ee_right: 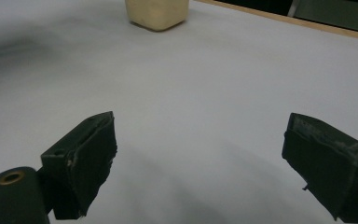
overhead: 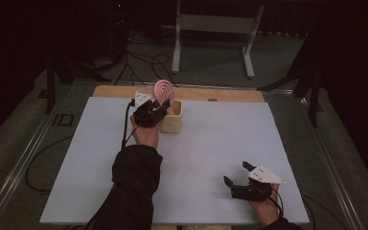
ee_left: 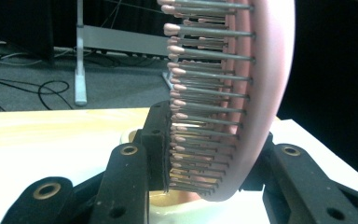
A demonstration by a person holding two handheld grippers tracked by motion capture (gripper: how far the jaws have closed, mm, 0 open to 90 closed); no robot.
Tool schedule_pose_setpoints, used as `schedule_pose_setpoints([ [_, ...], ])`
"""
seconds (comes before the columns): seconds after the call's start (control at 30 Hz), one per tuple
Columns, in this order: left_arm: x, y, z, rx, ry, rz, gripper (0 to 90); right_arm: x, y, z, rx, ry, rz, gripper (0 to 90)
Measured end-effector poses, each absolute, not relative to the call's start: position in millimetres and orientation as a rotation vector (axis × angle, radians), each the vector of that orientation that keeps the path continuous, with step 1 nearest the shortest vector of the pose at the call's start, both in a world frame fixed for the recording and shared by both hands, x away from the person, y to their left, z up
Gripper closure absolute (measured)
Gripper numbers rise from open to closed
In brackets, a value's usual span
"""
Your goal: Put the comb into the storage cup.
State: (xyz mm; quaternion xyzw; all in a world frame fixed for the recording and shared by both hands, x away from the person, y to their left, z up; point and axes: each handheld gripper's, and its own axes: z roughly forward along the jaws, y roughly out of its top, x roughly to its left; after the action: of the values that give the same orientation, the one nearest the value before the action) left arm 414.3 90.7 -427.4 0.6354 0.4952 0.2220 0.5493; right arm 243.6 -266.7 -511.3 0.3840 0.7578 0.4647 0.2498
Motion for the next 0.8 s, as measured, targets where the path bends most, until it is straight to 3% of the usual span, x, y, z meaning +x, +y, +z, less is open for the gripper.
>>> schedule_pose_setpoints([
  [0.8,414.4,85.9,-440.2,1.563,1.163,0.515,59.7,243.4,-266.1,-511.5,1.048,2.056,1.254,13.0],
])
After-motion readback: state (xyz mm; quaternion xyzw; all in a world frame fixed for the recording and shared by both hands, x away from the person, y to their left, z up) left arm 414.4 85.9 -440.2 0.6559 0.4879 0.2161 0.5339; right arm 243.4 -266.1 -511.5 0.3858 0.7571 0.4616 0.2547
